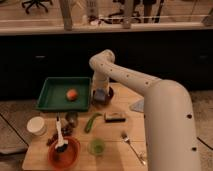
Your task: Wipe purple bowl with sponge
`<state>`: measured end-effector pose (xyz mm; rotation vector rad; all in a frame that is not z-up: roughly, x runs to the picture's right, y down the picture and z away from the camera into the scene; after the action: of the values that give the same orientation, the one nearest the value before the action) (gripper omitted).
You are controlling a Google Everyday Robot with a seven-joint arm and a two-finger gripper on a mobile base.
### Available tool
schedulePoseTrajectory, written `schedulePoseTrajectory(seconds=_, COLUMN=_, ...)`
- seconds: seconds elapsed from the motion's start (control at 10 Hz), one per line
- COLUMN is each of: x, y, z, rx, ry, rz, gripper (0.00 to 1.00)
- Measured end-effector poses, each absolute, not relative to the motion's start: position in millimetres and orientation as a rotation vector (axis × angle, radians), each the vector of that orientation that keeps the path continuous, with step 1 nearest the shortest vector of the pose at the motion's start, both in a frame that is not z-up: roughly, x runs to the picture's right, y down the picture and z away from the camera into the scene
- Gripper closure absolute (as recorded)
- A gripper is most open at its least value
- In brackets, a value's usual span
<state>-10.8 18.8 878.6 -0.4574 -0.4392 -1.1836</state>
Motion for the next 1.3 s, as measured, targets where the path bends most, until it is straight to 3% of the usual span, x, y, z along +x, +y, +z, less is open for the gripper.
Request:
schedulePoseTrajectory(seconds=0.3, x=12.6, y=15.2, z=875.8, rx=-0.481, ry=-0.410, rz=-1.151, gripper=1.00)
schedulePoseTrajectory(seconds=0.9, x=11.5, y=-40.7, z=921.8, rx=-0.411, ry=-0.398, rz=-1.117, gripper=1.00)
schedulePoseTrajectory(seconds=1.3, x=-26.3, y=-20.0, z=918.5, rx=-0.410, ry=-0.490, rz=-1.218, gripper=1.00)
